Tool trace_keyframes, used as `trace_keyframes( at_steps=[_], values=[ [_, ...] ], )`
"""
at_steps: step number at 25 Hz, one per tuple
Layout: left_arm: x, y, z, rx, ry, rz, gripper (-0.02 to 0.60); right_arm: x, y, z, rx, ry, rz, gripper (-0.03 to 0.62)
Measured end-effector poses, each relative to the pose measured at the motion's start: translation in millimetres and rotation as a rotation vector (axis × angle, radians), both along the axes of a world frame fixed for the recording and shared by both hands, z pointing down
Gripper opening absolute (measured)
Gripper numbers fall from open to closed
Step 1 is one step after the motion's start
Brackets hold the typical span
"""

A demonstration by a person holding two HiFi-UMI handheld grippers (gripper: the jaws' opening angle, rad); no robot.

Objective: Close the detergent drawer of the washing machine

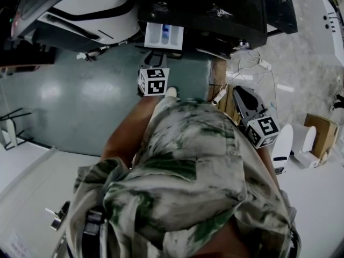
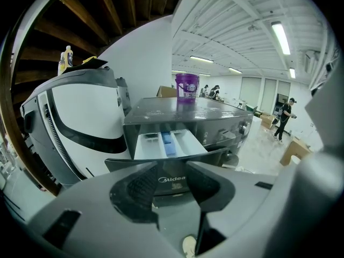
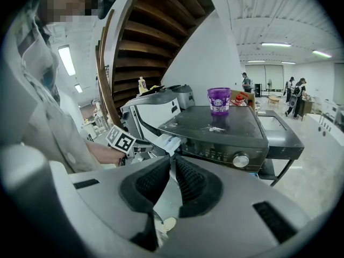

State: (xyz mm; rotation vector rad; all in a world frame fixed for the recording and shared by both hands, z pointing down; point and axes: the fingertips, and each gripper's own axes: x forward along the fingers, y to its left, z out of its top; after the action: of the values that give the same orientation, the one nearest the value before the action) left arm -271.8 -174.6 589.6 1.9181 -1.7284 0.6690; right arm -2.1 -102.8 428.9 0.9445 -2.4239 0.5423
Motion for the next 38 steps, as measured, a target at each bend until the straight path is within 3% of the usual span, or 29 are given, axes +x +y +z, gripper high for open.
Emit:
trace_keyframes(
  at_steps=[38],
  values=[
    [-5.0,-53.4,0.7,0.018,-0.002,0.029,0.175,5.9,-21.3,6.7,-0.014,0.008,0.086,0.055]
  ],
)
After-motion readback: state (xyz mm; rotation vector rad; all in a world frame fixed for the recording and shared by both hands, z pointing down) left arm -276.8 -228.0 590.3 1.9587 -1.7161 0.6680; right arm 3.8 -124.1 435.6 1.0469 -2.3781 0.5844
